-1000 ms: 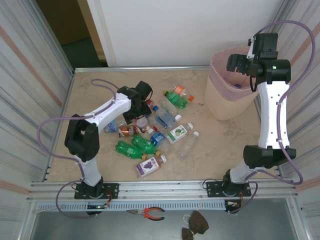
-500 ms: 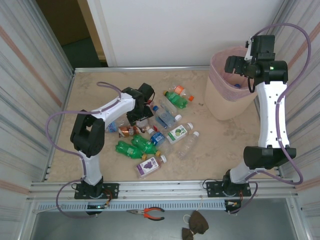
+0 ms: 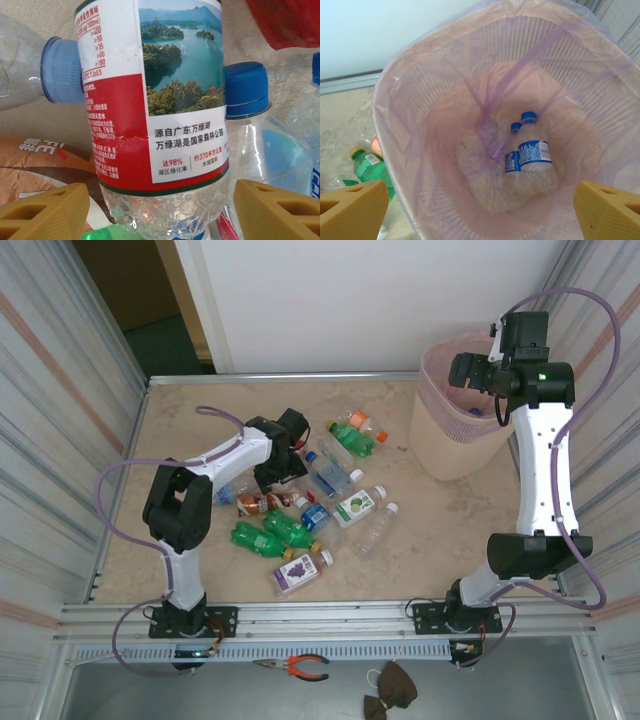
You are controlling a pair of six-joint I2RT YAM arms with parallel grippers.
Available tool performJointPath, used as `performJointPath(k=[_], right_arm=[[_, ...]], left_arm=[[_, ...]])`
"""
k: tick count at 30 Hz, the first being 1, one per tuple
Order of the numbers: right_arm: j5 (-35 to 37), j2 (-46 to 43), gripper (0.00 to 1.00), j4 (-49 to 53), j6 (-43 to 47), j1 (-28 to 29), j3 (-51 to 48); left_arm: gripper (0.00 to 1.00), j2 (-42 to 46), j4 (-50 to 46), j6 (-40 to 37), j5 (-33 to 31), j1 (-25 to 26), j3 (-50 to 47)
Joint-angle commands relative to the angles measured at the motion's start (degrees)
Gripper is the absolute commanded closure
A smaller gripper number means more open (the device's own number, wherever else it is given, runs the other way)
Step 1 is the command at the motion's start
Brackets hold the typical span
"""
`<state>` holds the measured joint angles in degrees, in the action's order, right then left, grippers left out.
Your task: Put the plastic bottles in the bin
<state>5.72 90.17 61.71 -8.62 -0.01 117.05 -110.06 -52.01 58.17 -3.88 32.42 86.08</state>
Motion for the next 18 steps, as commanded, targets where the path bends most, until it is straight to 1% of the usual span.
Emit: performJointPath(k=[1, 13, 18], right_arm=[[-0.32, -2.03, 0.06, -0.34, -0.97, 0.35, -0.93], [-0.27, -2.38, 0.06, -0.47, -0.78, 0.4, -1.13], [-0.22, -2.5, 0.06, -0.51, -0.79, 0.54, -1.09]], left_arm=[[0.25, -0.95, -0.22, 0.75, -0.39, -0.08, -1.06], [0.36, 0.27, 0.46, 0.44, -1.84, -1.04, -2.36], [0.36, 1.14, 0.35, -0.27, -2.17, -1.02, -2.15]])
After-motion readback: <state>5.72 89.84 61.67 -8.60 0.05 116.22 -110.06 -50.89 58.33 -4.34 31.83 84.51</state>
